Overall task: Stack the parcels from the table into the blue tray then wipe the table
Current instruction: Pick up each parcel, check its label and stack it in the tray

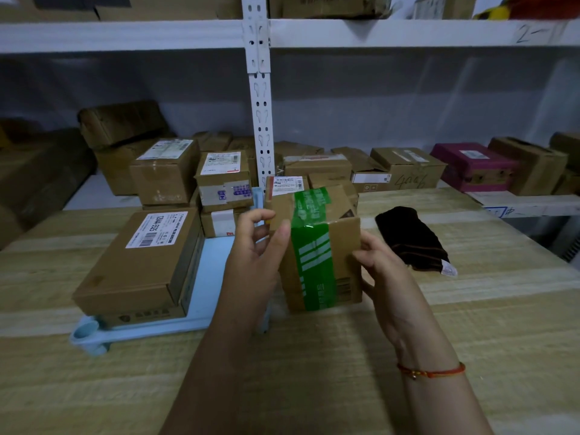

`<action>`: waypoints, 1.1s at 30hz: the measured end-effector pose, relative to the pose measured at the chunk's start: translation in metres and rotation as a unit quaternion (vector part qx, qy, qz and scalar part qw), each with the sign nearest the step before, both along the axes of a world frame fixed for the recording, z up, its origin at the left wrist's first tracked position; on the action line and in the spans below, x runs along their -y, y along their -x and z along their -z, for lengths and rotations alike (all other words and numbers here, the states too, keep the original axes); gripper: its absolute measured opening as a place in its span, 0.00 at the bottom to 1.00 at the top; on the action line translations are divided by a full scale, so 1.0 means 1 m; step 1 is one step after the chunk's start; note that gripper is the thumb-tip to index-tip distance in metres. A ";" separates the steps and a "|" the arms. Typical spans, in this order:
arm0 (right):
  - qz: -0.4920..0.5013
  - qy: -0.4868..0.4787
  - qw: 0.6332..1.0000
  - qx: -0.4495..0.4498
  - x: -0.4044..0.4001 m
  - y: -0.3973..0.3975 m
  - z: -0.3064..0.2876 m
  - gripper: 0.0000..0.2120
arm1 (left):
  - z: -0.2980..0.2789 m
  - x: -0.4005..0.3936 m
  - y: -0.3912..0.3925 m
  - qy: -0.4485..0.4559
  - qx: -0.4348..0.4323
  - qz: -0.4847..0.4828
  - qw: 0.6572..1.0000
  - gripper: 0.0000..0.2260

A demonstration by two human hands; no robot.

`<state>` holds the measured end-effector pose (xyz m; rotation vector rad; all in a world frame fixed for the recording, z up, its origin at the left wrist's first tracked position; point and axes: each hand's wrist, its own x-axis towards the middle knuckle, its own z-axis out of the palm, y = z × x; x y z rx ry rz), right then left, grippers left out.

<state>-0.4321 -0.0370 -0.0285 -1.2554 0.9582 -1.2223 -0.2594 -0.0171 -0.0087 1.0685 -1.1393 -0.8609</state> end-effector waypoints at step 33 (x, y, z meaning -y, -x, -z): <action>0.072 -0.087 0.988 0.110 -0.005 -0.007 -0.001 0.17 | 0.005 -0.010 0.004 0.031 0.078 0.006 0.996 0.29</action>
